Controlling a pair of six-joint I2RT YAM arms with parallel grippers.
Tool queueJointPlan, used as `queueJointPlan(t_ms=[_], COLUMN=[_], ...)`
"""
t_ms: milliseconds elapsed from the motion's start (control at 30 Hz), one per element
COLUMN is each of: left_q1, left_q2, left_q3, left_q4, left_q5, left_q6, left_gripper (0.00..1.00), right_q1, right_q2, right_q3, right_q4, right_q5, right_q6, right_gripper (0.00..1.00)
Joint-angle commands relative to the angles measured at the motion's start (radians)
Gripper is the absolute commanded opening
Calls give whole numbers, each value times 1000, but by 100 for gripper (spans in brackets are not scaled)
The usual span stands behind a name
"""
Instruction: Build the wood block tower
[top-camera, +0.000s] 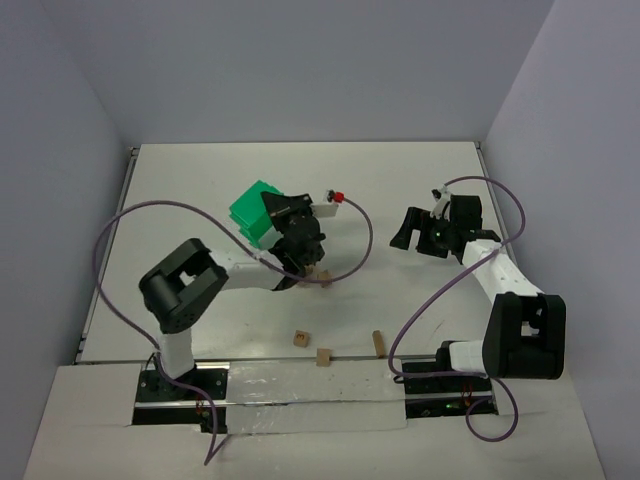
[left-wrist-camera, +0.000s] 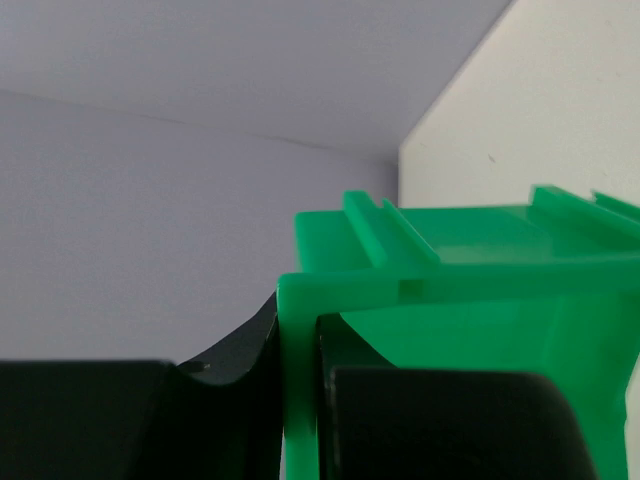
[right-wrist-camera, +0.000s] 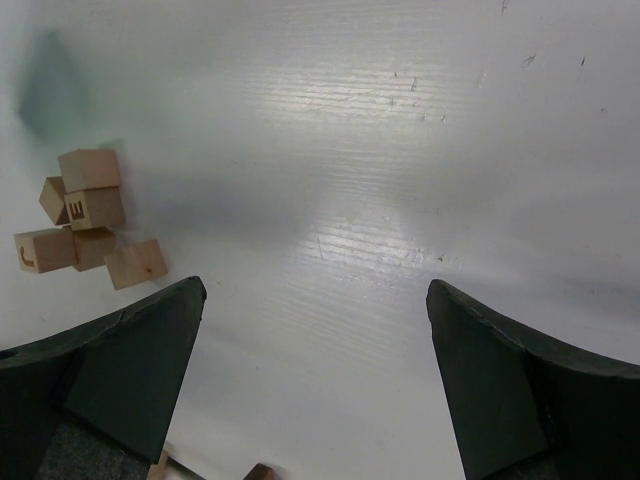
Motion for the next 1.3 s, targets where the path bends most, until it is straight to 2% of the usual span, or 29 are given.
queueJointPlan(t_ms=[0,33,67,133,267,333,400,433,467,533,700,767,933,1100,1267], left_q1=[82,109,147,235,374,516,571,685,823,891,1252,1320,1497,1580,1631], left_q2=[-241,-254,-265,-313,-523,-613,-633,-661,-690,-704,-714,-692,-529,-409,-359], left_q3=[164,259,349,403,286,240,202,176,154,122,25,12,91,138,131], left_q4=[-913,-1230,-1472,-1605,-1652,-1669,-1688,-1710,-1722,-1724,-1710,-1698,-1740,-1716,-1673], left_q5=[87,173,270,435,711,894,981,1052,1181,1238,1454,1479,1587,1612,1622], left_q6=[-761,-988,-1156,-1239,-1195,-1161,-1126,-1082,-1045,-1000,-849,-800,-699,-642,-626], left_gripper=[0,0,0,0,0,0,0,0,0,0,0,0,0,0,0], right_q1=[-5,-4,-4,-3,-1,-1,-1,0,2,6,15,17,23,27,26], right_q2=[-23,-23,-24,-27,-18,-16,-14,-10,-8,-3,10,13,29,27,22], right_q3=[31,32,33,29,32,33,33,35,36,42,46,45,59,62,59], right_q4=[0,-3,-5,-4,-7,-7,-8,-12,-14,-20,-24,-25,-37,-46,-48], right_q5=[-31,-35,-40,-52,-115,-129,-148,-165,-172,-177,-182,-186,-199,-197,-192], right_q6=[-11,-13,-15,-17,-38,-44,-51,-54,-56,-58,-63,-66,-73,-80,-81], right_gripper=[100,100,100,100,100,100,100,100,100,100,100,100,100,100,100])
